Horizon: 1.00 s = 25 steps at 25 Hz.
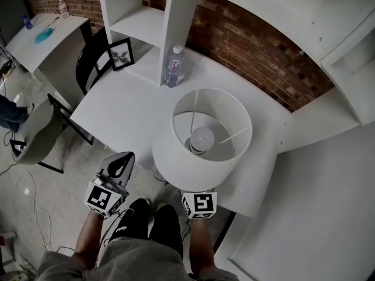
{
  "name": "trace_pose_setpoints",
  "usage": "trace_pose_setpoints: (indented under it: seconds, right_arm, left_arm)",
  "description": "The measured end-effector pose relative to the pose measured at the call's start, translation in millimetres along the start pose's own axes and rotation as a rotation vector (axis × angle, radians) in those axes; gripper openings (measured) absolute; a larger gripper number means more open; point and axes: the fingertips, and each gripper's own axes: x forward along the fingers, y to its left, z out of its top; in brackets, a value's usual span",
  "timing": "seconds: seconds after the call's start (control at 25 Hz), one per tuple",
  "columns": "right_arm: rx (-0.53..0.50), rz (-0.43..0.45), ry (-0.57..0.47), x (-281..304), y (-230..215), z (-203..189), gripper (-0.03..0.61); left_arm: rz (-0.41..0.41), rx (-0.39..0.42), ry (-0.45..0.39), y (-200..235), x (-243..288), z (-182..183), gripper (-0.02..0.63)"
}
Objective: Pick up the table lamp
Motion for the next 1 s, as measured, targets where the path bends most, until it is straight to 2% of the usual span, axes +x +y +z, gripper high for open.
trace_pose_setpoints:
  seconds: [0.64,1.0]
  right_arm:
    - [-0.008,-0.061,0.05,-43.6,-4.3,96.6,0.166]
    - [-0.003,-0.079,0.059,-69.9,-2.0,130.6,0.166]
  left_arm:
    - [-0.054,-0.012,-0.037,-19.7,-15.3,97.2,0.003]
    - [-0.067,0.0,-0.029,-36.8,-26.0,121.7,0.003]
